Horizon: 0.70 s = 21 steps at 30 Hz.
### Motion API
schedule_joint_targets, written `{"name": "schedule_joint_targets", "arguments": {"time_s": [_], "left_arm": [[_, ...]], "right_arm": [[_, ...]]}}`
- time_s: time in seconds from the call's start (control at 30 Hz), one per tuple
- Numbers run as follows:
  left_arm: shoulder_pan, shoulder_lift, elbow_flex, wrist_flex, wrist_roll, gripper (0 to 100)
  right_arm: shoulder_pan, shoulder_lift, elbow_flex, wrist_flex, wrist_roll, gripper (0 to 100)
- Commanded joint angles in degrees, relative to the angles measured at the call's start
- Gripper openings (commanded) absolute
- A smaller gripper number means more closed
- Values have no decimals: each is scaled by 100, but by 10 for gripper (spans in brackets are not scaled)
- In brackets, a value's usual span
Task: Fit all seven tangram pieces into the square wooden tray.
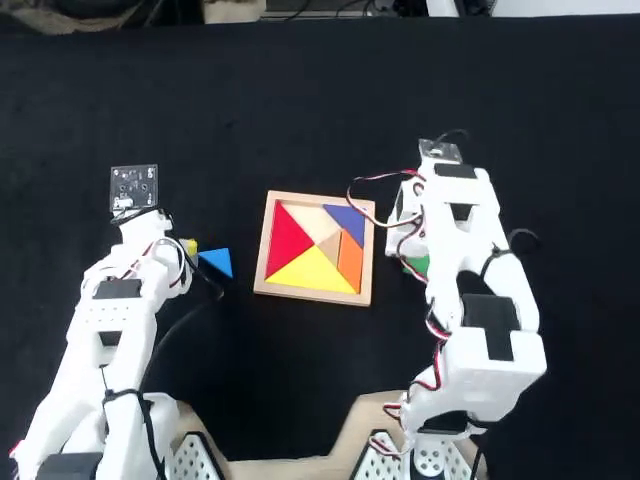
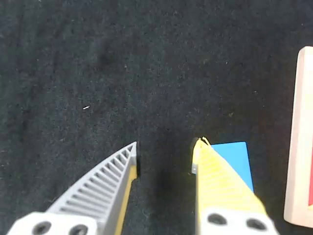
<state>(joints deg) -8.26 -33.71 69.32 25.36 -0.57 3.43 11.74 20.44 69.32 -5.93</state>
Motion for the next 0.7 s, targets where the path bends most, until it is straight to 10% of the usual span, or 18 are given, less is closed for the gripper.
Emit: {"name": "schedule_joint_targets", "arguments": {"time_s": [0.0,0.33,0.67], "left_arm": [[92,-18,-295,-114,18,191],[101,-18,-277,-123,18,188],[110,0,-277,-185,18,188]], "right_arm": [[105,4,-365,-308,-70,315],[105,787,-848,-440,-44,306],[88,1411,-1393,-97,18,61]]}}
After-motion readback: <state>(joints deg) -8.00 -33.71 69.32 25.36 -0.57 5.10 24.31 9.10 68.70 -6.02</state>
